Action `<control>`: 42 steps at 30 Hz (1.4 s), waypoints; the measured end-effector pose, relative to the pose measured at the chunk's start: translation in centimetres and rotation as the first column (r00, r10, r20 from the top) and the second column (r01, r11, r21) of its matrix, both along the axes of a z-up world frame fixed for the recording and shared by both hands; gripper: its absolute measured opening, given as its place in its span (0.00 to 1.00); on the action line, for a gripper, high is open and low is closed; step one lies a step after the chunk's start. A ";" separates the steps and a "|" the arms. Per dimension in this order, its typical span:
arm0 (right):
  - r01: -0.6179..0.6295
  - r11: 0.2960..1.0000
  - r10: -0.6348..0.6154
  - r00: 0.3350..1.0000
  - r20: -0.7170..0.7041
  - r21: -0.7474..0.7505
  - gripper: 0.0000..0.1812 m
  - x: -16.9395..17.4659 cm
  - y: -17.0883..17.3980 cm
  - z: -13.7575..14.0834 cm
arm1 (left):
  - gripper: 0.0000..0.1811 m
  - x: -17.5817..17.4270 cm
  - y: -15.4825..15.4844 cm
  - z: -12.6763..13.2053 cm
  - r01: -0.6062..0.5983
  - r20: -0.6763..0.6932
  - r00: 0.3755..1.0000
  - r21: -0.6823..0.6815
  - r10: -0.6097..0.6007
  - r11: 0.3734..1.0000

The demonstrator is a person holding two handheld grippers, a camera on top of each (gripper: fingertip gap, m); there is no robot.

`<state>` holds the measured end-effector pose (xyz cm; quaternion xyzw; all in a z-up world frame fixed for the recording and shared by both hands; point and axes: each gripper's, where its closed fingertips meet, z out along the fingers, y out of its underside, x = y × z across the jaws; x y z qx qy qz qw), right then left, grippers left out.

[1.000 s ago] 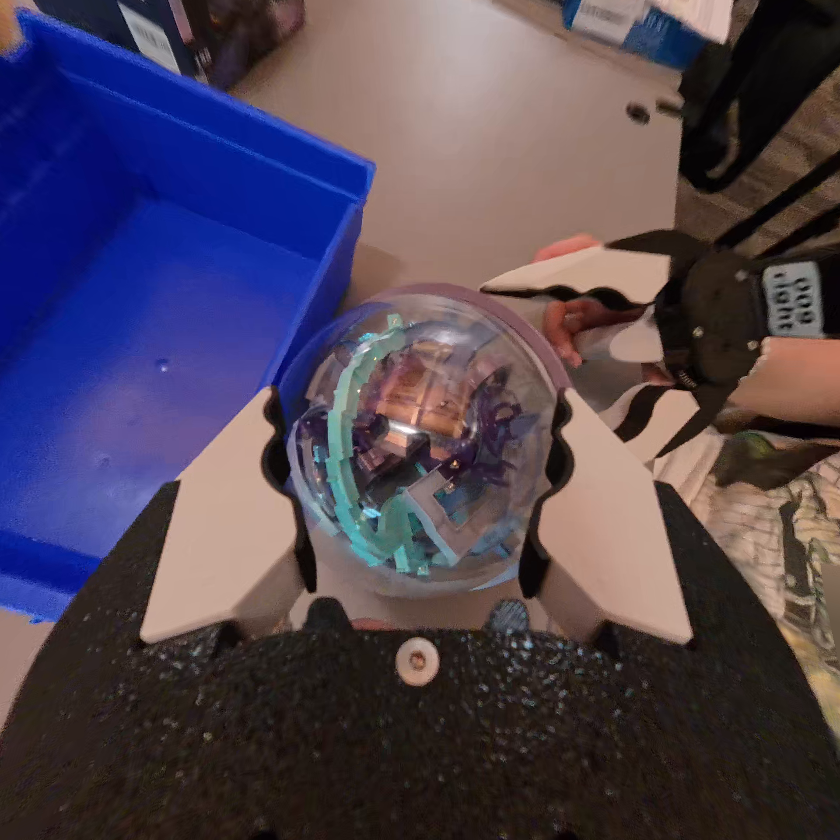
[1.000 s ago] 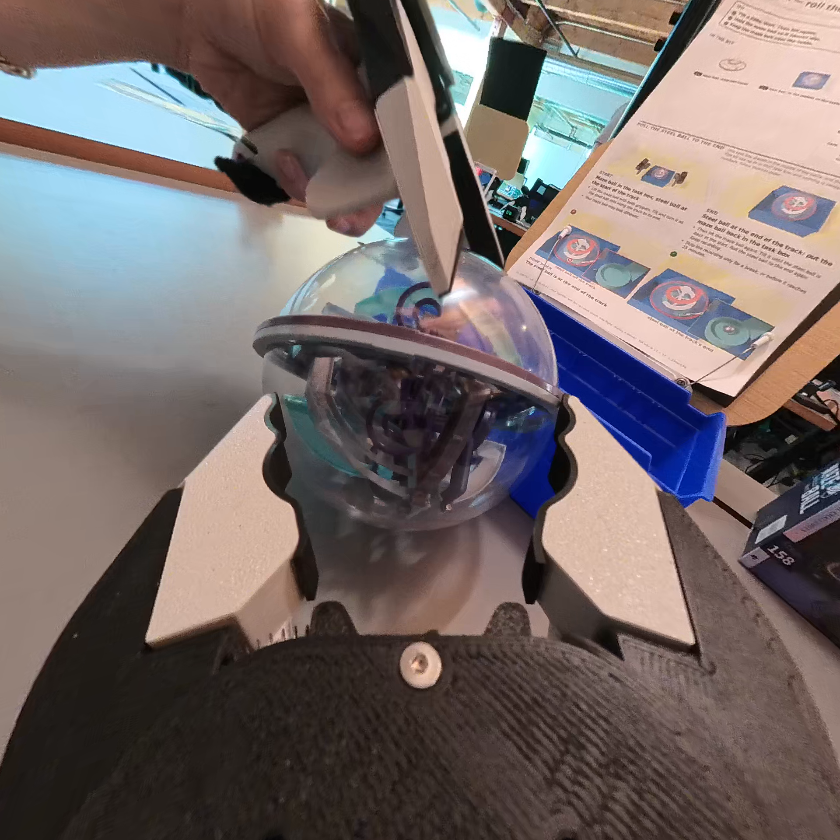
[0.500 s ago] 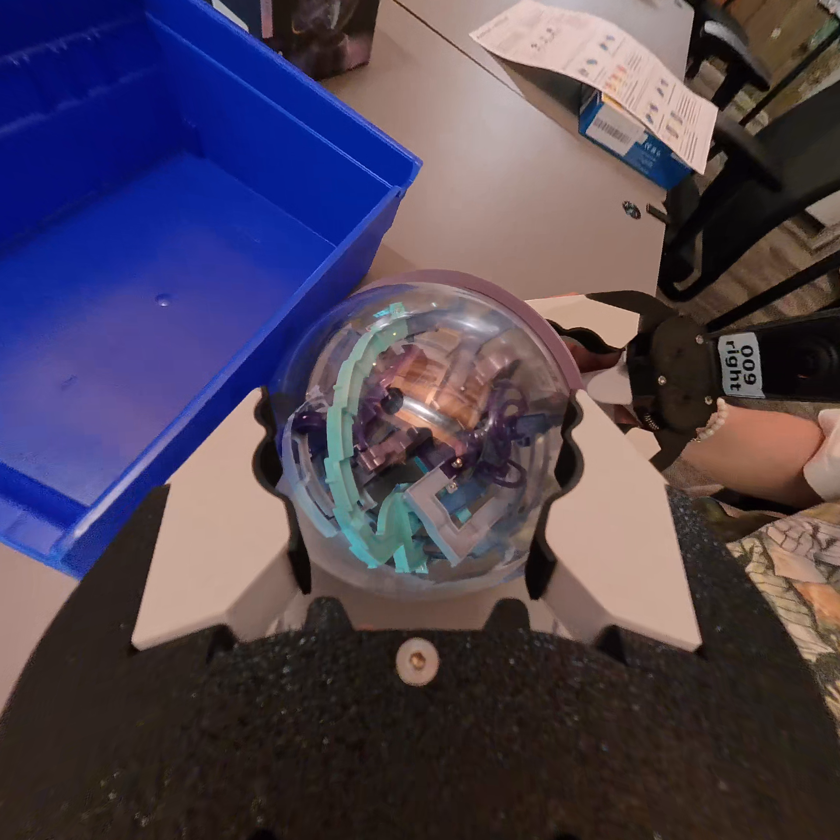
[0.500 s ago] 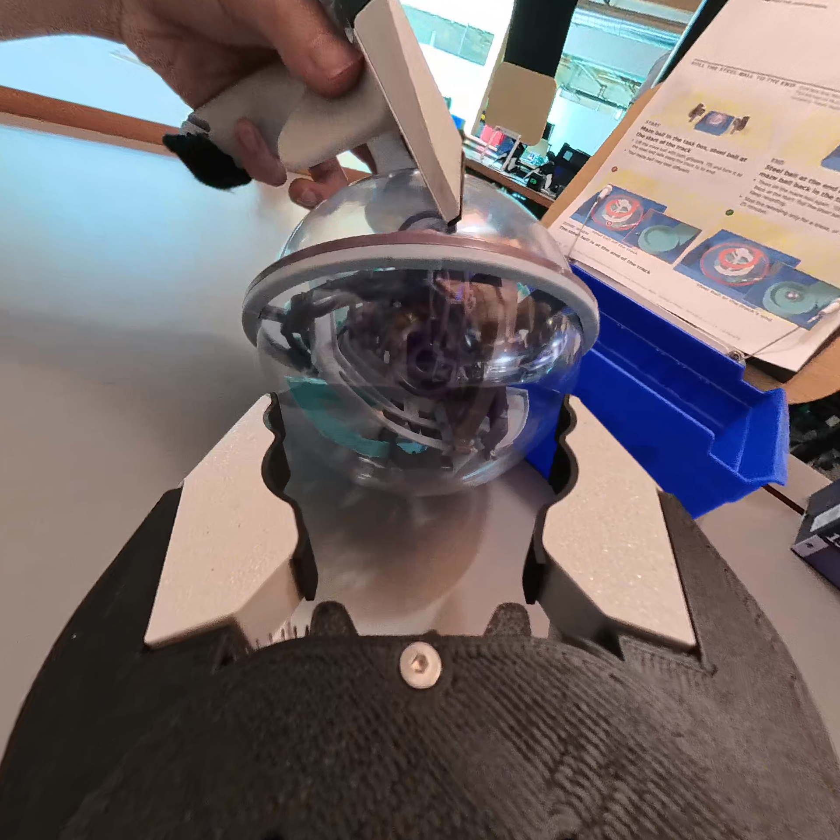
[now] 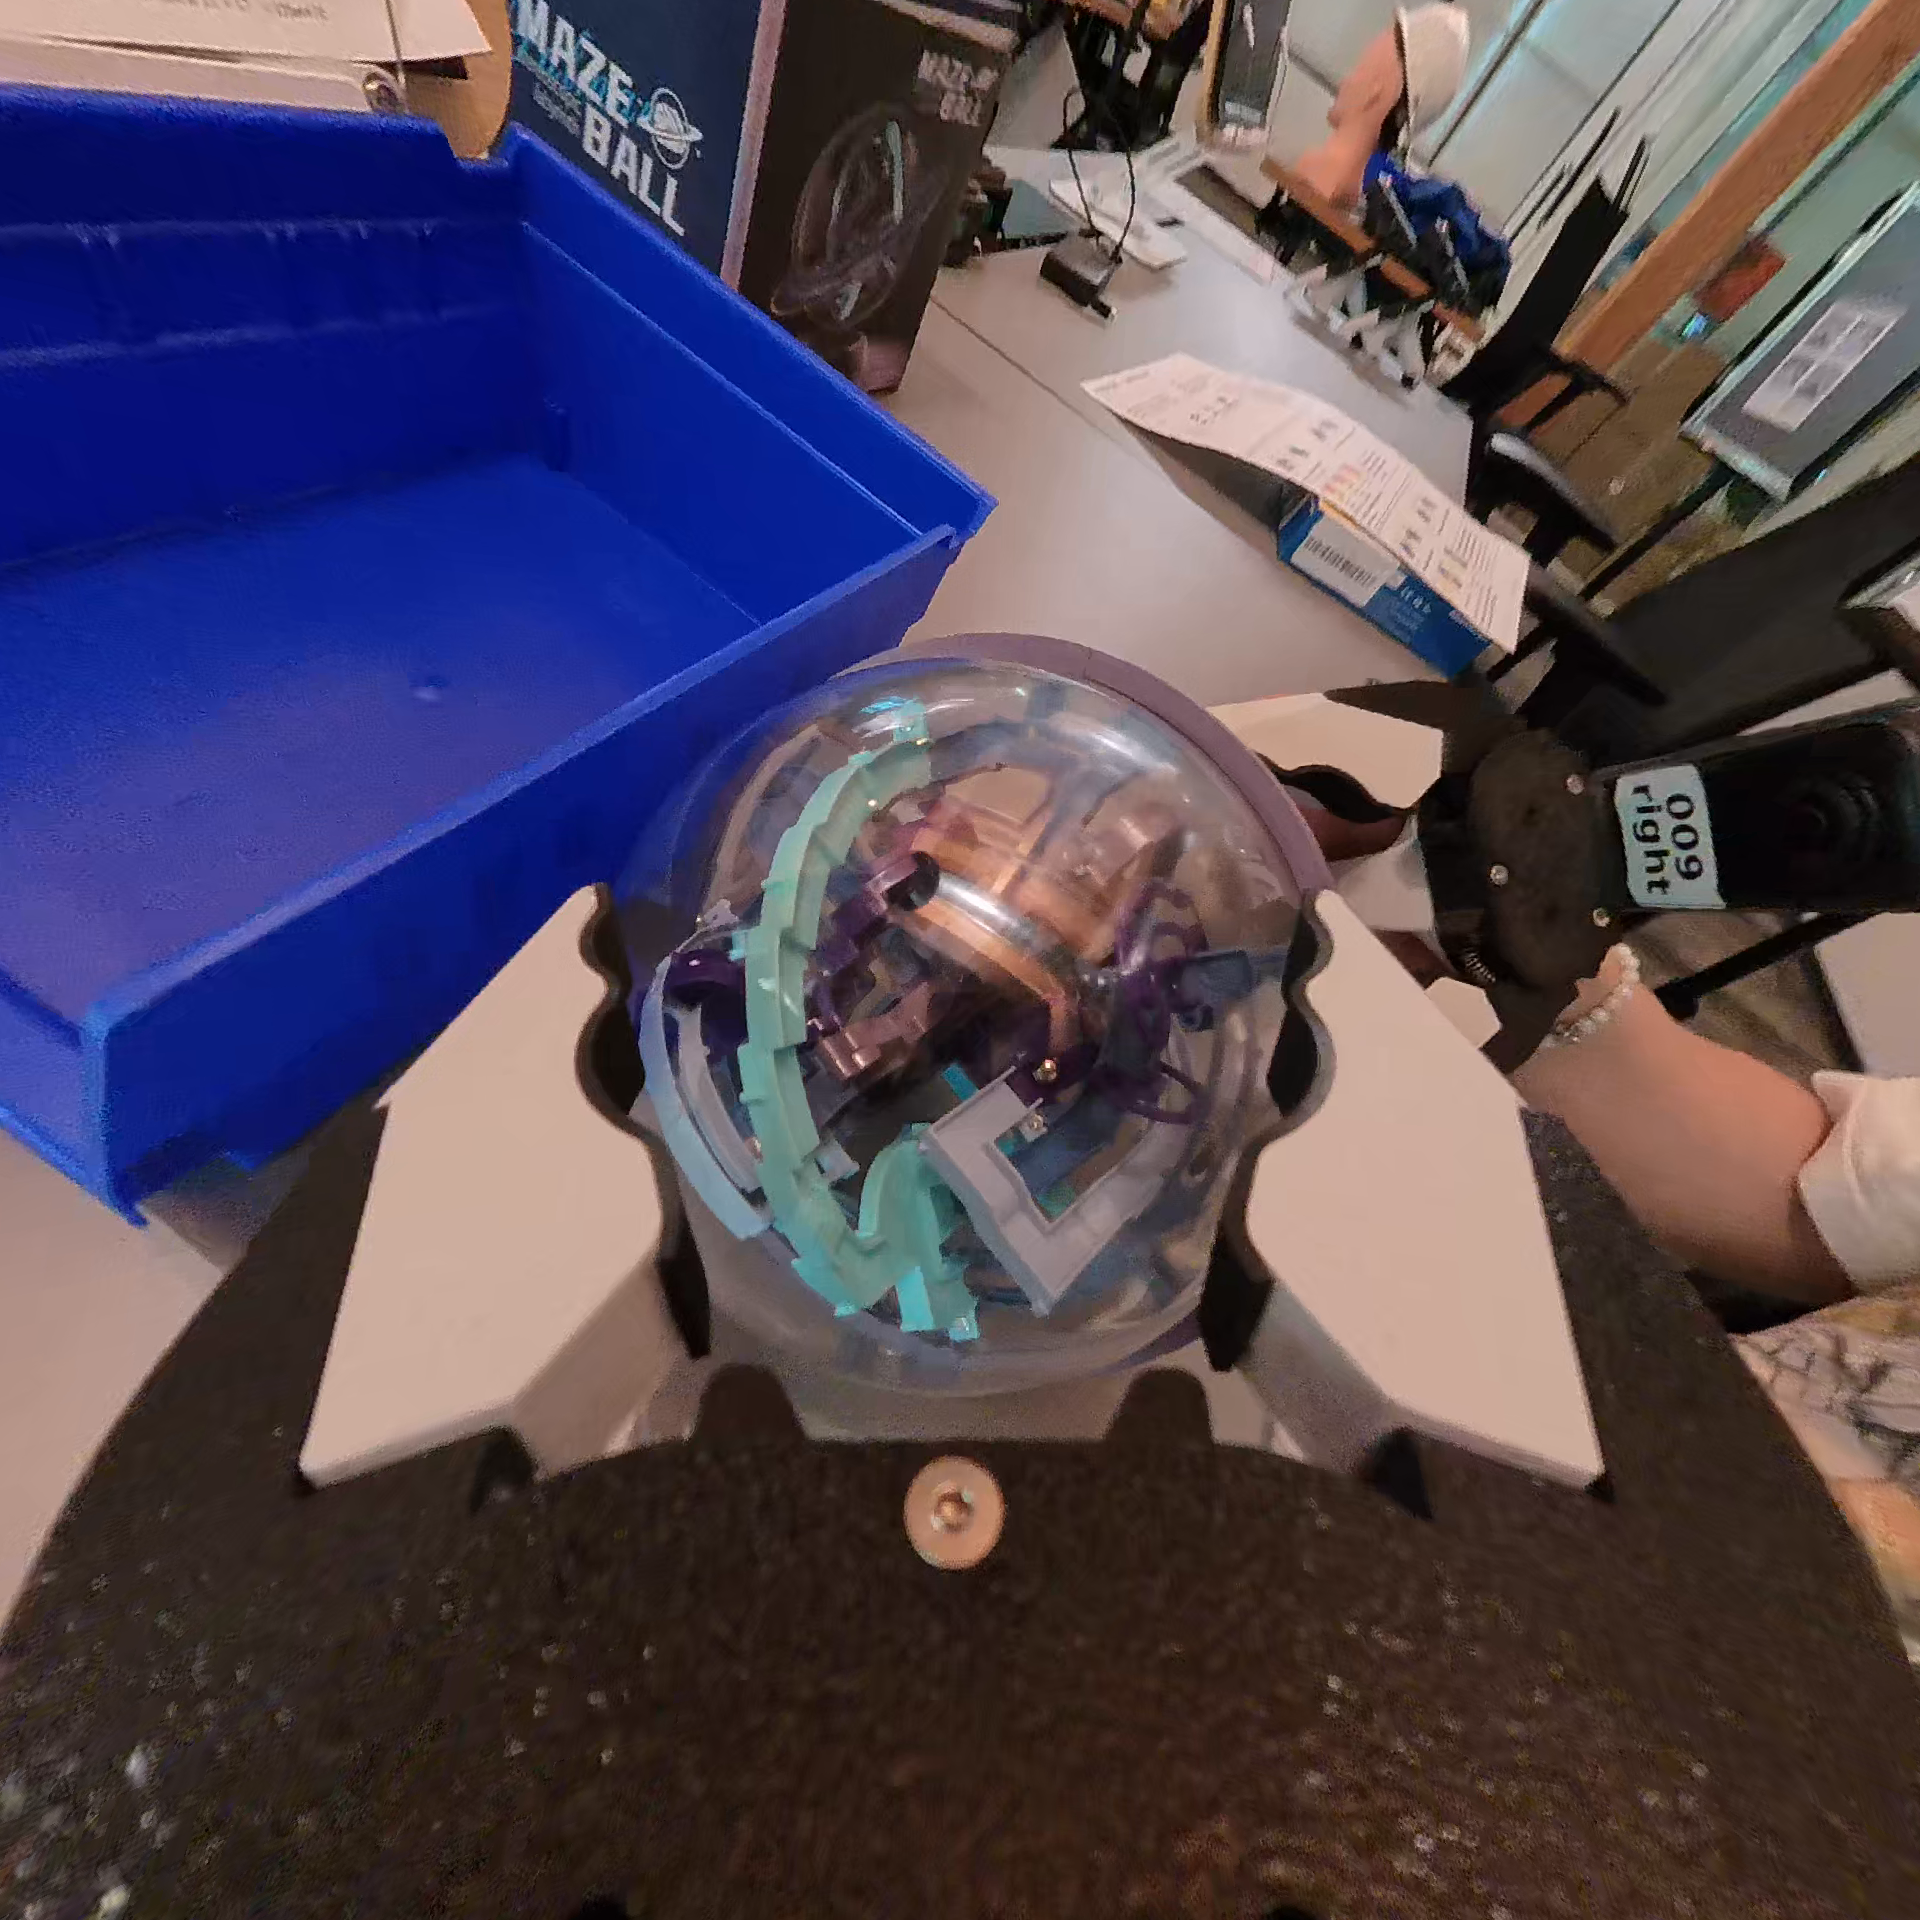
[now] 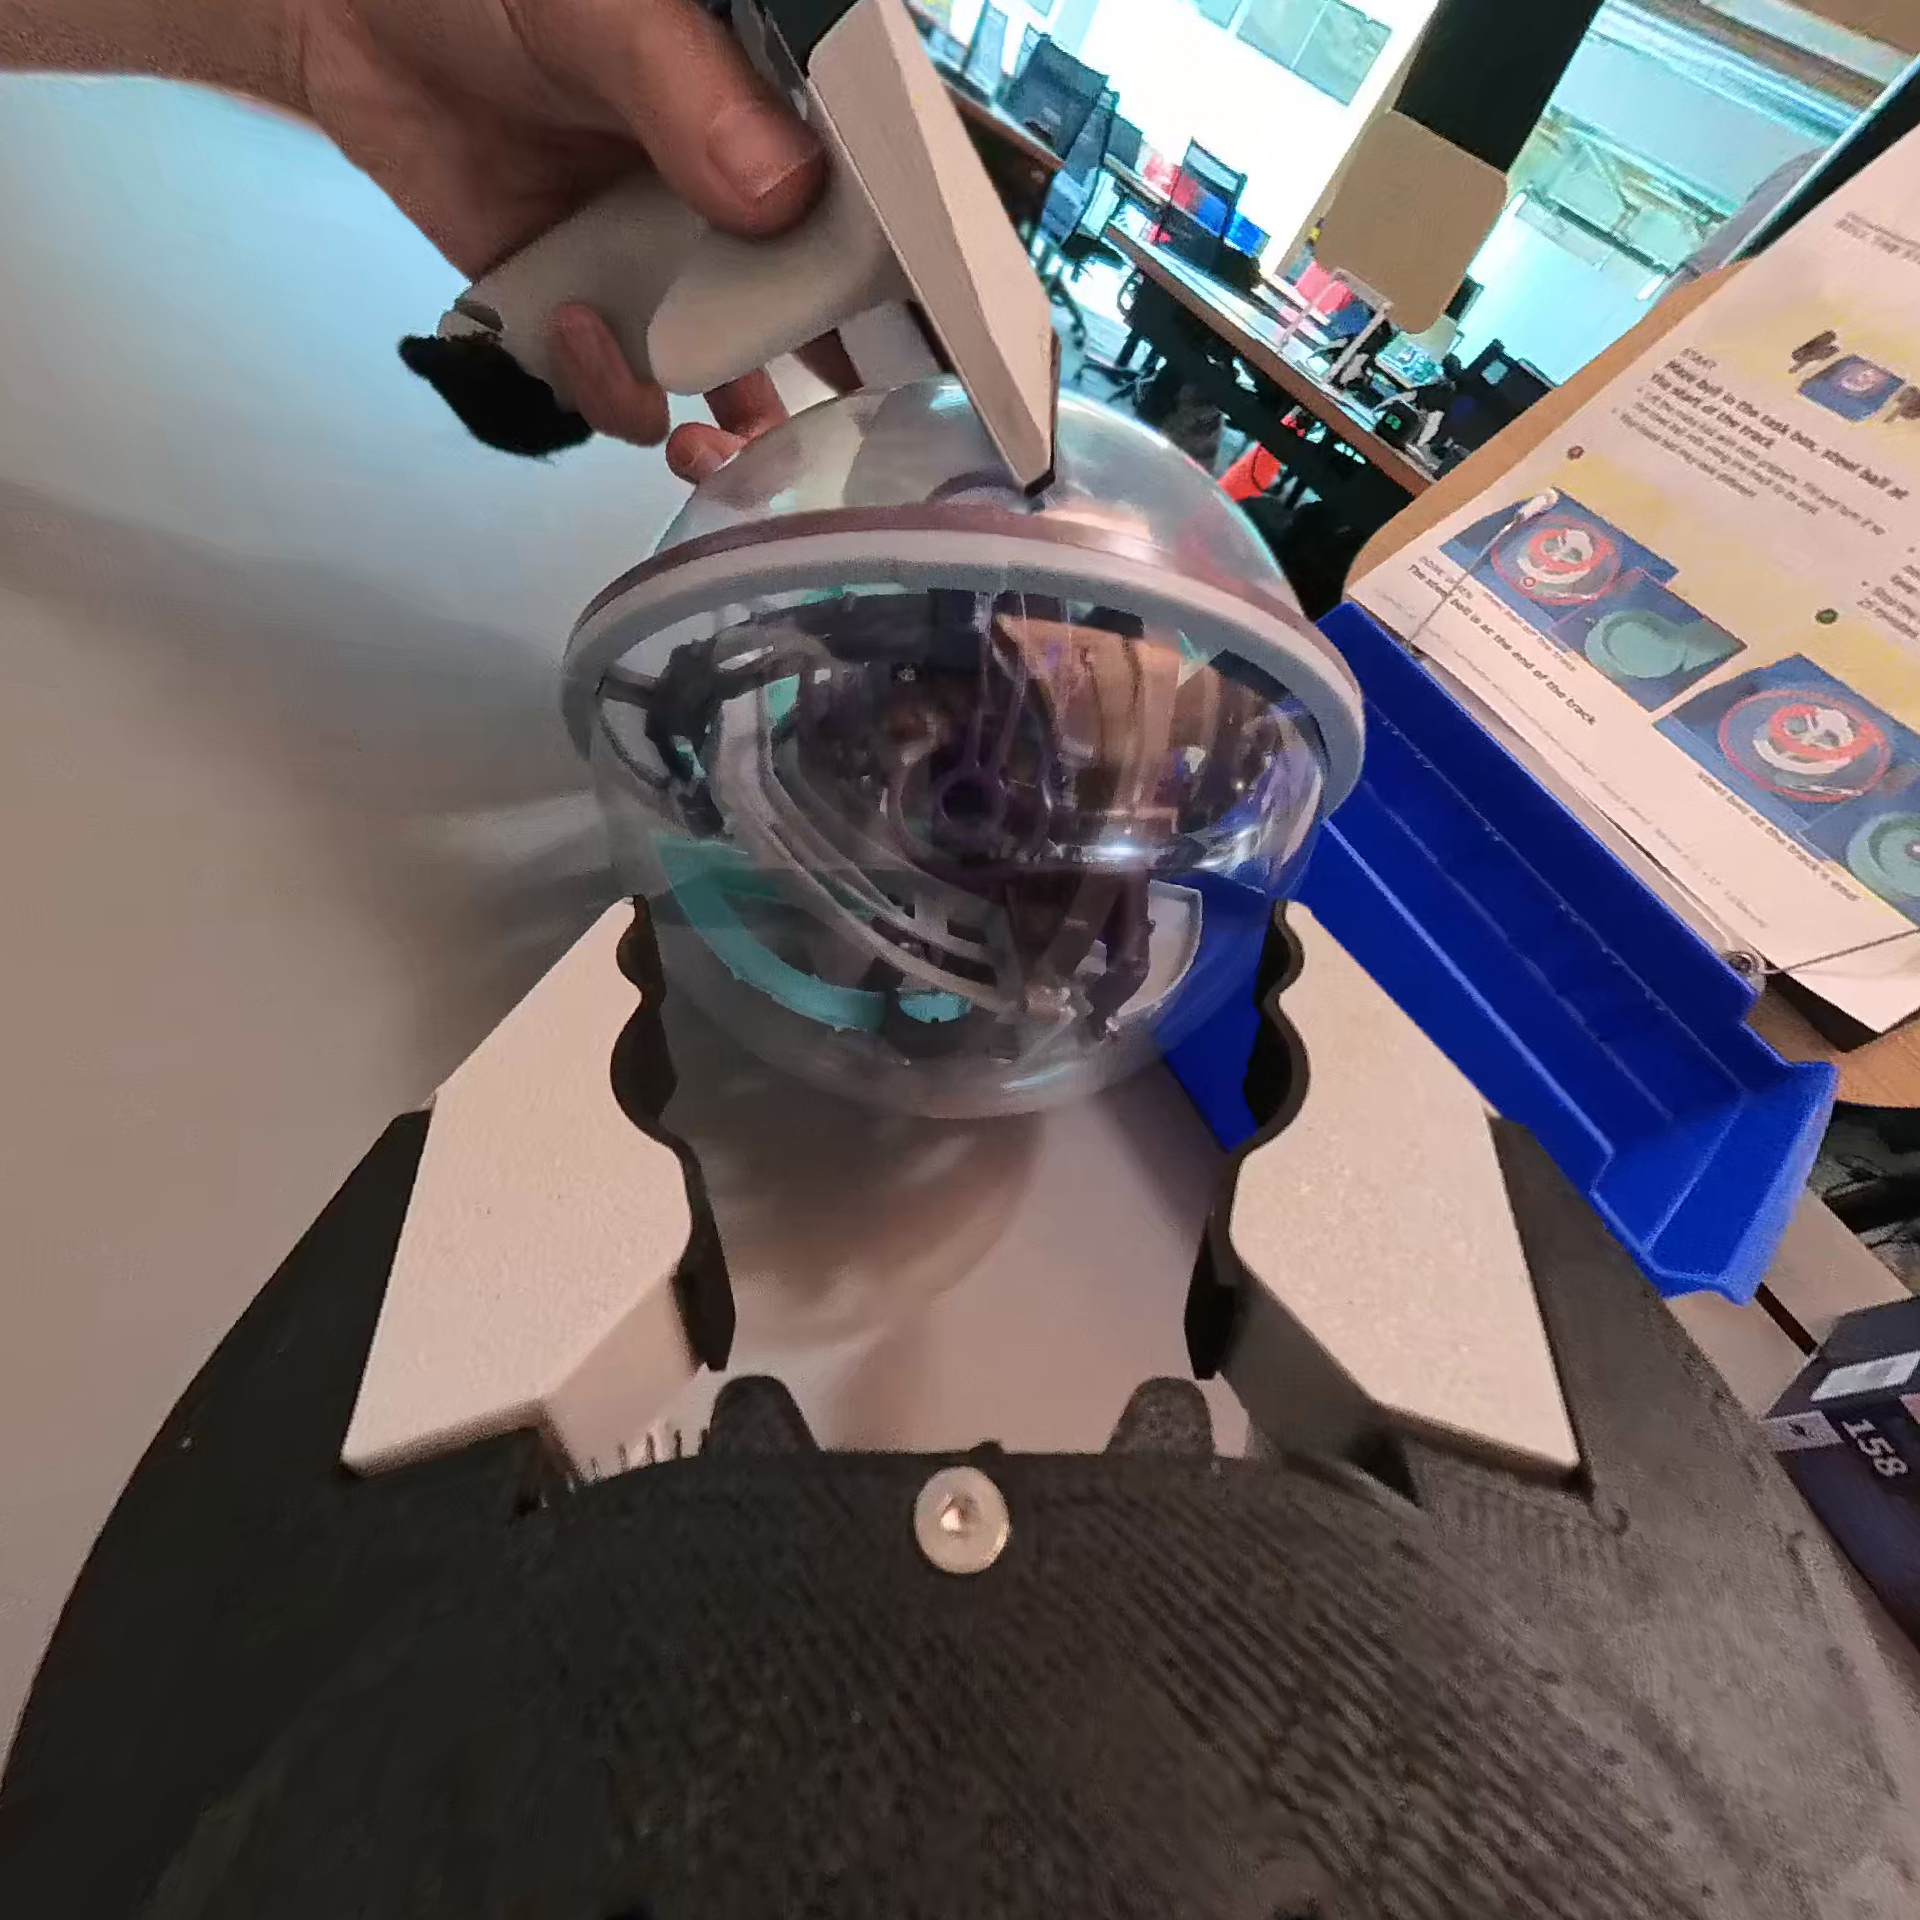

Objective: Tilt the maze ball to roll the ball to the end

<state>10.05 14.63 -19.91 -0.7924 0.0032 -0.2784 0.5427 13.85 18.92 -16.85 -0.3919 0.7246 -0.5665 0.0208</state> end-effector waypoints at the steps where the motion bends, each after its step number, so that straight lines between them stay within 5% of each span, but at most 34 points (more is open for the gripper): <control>1: -0.007 1.000 0.007 1.000 -0.010 -0.001 0.62 0.0 0.1 0.0 | 0.67 0.0 0.2 0.0 -0.014 -0.008 1.000 -0.023 0.014 1.000; 22: -0.018 1.000 0.018 1.000 0.003 -0.008 0.66 -0.1 0.6 -0.6 | 0.66 -0.9 0.8 0.1 -0.057 0.061 0.996 -0.092 0.063 0.994; 42: -0.034 0.996 0.044 0.990 0.131 -0.079 0.68 -1.2 0.9 -1.1 | 0.66 -3.5 1.1 0.0 0.052 0.220 0.974 -0.013 -0.047 0.999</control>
